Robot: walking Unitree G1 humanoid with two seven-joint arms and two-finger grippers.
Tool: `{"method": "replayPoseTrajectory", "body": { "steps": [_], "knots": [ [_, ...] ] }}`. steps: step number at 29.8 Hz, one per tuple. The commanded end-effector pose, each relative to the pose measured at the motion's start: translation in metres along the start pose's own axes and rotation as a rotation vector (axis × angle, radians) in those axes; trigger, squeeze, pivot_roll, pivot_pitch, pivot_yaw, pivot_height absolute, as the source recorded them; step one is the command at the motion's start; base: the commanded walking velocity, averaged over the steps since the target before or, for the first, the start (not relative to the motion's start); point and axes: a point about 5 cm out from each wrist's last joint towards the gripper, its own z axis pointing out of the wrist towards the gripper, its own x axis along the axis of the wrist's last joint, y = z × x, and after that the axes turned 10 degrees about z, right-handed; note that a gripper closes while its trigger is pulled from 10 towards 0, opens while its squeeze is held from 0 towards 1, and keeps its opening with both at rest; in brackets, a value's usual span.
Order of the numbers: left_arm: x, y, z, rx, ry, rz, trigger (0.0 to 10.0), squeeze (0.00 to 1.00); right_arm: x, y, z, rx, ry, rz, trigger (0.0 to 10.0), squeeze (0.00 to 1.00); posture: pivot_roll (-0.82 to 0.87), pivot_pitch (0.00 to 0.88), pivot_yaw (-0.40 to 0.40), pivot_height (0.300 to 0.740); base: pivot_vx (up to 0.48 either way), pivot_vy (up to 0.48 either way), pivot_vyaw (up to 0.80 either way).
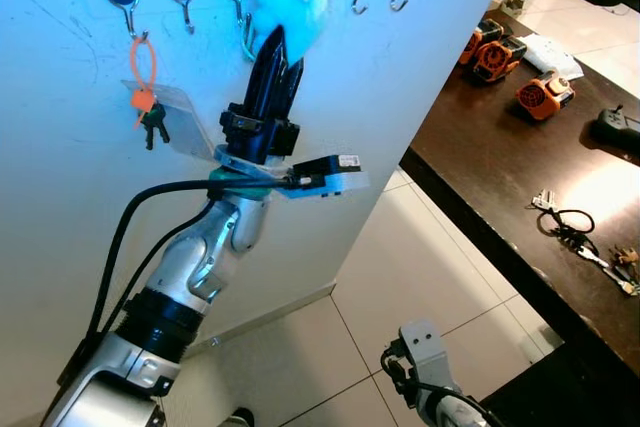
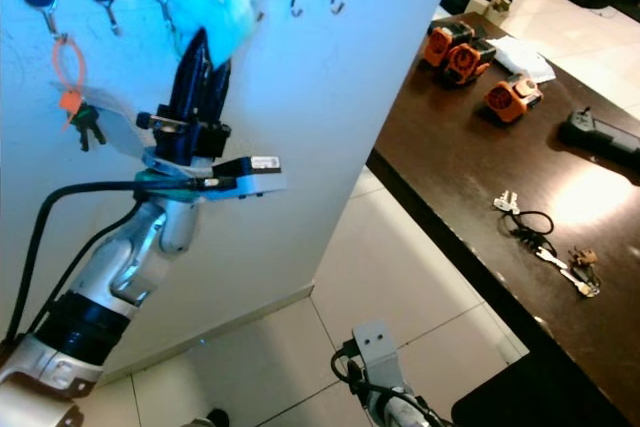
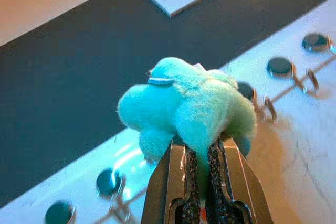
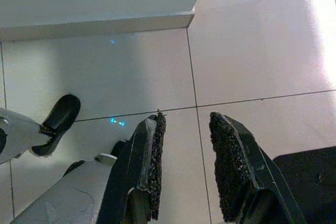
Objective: Hang keys on a hook
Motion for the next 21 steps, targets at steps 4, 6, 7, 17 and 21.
{"method": "replayPoseTrajectory", "body": {
  "steps": [4, 6, 7, 17, 21],
  "knots": [
    [-0.003, 0.011, -0.024, -0.099, -0.011, 0.020, 10.0, 0.00, -0.007, 0.001, -0.003, -0.004, -0.030, -0.005, 10.0, 0.00, -0.03, 0.107, -0.077, 0.740, 0.000, 0.000, 0.00],
    [-0.005, 0.013, -0.029, -0.118, -0.013, 0.025, 10.0, 0.00, -0.007, 0.001, -0.002, -0.002, -0.029, -0.006, 10.0, 0.00, -0.03, 0.107, -0.077, 0.740, 0.000, 0.000, 0.00],
    [-0.006, 0.017, -0.035, -0.146, -0.014, 0.027, 10.0, 0.00, -0.006, 0.001, -0.002, -0.001, -0.027, -0.007, 10.0, 0.00, -0.03, 0.107, -0.077, 0.740, 0.000, 0.000, 0.00],
    [-0.004, 0.027, -0.054, -0.251, 0.032, 0.021, 10.0, 0.00, -0.006, 0.000, -0.002, -0.001, -0.029, -0.006, 10.0, 0.00, -0.03, 0.107, -0.077, 0.740, 0.000, 0.000, 0.00],
    [-0.004, 0.024, -0.050, -0.240, 0.030, 0.009, 10.0, 1.00, -0.007, 0.000, -0.002, -0.002, -0.031, -0.005, 10.0, 0.00, -0.03, 0.107, -0.077, 0.740, 0.000, 0.000, 0.00]
  ]
}}
